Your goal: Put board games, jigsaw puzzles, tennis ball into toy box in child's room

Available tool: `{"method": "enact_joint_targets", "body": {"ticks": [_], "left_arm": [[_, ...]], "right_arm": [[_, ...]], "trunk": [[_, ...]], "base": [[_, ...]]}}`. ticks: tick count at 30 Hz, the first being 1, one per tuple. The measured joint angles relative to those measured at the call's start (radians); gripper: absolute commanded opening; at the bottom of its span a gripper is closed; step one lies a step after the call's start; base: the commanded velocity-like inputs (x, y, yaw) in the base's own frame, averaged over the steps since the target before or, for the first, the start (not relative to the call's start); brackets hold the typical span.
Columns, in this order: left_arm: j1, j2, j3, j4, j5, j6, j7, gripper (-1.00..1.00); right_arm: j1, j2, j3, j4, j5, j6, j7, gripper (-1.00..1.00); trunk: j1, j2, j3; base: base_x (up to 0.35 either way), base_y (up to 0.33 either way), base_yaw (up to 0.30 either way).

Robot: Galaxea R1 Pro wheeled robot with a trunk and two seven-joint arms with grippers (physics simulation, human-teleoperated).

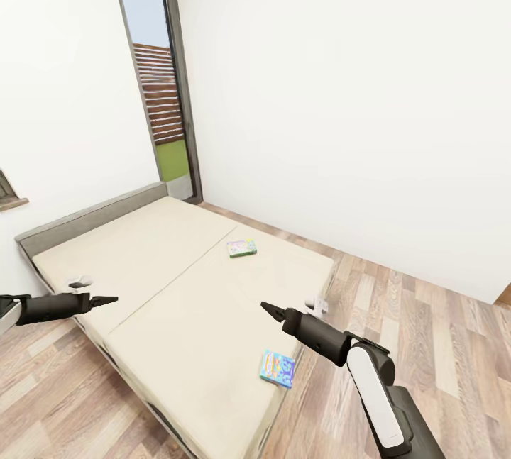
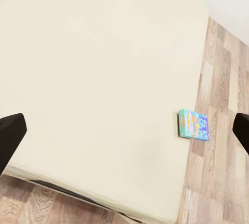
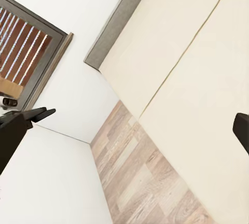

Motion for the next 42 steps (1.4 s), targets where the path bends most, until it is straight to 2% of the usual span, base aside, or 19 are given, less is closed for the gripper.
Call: {"method": "enact_joint_targets", "body": {"ticks": [18,33,42], "left_arm": [[0.000,-0.004,0.000,0.000,0.000,0.000,0.000,1.00],[0.000,-0.013,0.000,0.000,0.000,0.001,0.000,1.00],[0.000,-0.013,0.000,0.000,0.000,0.001,-0.001,1.00]], "right_arm": [[0.000,0.000,0.012,0.000,0.000,0.000,0.000,1.00],[0.000,0.000,0.014,-0.002,0.000,0.000,0.000,1.00],[0.000,0.000,0.014,-0.002,0.000,0.000,0.000,1.00]], "trunk": [[0.000,0.000,0.025],[0.000,0.000,0.027],[0.000,0.000,0.027]], "base": [[0.000,0.000,0.172],[0.042,-0.059,0.033],[0.006,-0.010,0.207]]}}
